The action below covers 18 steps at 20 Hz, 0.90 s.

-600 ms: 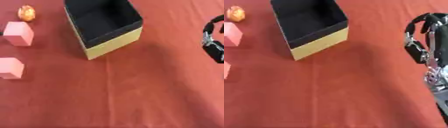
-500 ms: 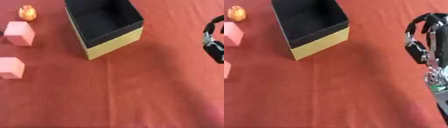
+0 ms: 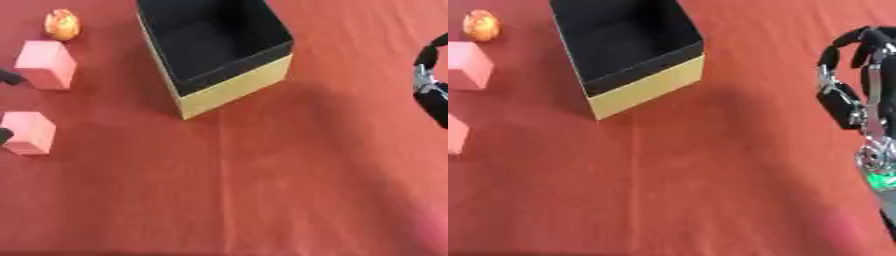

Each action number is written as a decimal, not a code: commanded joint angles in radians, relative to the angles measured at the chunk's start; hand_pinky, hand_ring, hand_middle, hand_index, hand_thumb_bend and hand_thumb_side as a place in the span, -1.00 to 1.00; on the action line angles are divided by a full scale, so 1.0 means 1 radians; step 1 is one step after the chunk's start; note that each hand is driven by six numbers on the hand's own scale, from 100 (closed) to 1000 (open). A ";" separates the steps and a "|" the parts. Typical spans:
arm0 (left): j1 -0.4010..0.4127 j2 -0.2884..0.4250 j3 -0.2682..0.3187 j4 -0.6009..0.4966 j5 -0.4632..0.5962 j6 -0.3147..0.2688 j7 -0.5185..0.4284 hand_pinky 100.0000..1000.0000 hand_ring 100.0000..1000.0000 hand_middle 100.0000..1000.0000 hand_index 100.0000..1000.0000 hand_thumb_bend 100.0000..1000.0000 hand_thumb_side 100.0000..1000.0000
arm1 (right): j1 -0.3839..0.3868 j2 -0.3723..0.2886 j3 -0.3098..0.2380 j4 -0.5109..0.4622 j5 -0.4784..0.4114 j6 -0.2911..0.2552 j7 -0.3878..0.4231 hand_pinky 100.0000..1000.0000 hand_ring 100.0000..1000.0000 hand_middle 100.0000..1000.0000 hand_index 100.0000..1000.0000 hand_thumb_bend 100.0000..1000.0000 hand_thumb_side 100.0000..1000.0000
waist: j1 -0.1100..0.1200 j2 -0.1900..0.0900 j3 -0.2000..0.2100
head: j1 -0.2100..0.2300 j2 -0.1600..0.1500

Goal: Pick up objects on the table and place them in the box.

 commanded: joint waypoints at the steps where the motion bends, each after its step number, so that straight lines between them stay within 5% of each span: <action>1: -0.024 0.049 -0.009 0.015 -0.013 -0.012 -0.015 0.55 0.78 0.65 0.91 -0.54 -0.20 | -0.009 -0.026 -0.004 -0.016 -0.006 -0.002 -0.005 -1.00 -0.85 -0.57 -0.09 -1.00 -1.00 | 0.001 -0.014 0.000 | 0.004 0.005; 6: -0.042 0.053 -0.029 0.043 -0.046 -0.027 -0.029 0.59 0.82 0.70 0.93 -0.33 -0.14 | -0.011 -0.026 -0.002 -0.016 -0.009 -0.003 -0.005 -1.00 -0.85 -0.57 -0.09 -1.00 -1.00 | 0.000 -0.013 0.000 | 0.007 0.005; 9: -0.049 0.052 -0.044 0.059 -0.063 -0.045 -0.039 0.64 0.88 0.79 0.94 -0.31 0.15 | -0.012 -0.026 -0.002 -0.016 -0.010 -0.004 -0.004 -1.00 -0.85 -0.57 -0.08 -1.00 -1.00 | -0.001 -0.013 -0.002 | 0.008 0.005; 18: -0.079 0.039 -0.064 0.106 -0.116 -0.057 -0.030 0.64 0.88 0.79 0.94 -0.20 0.12 | -0.013 -0.023 0.002 -0.016 -0.017 -0.004 -0.007 -1.00 -0.85 -0.57 -0.08 -1.00 -1.00 | -0.002 -0.008 -0.008 | 0.009 0.005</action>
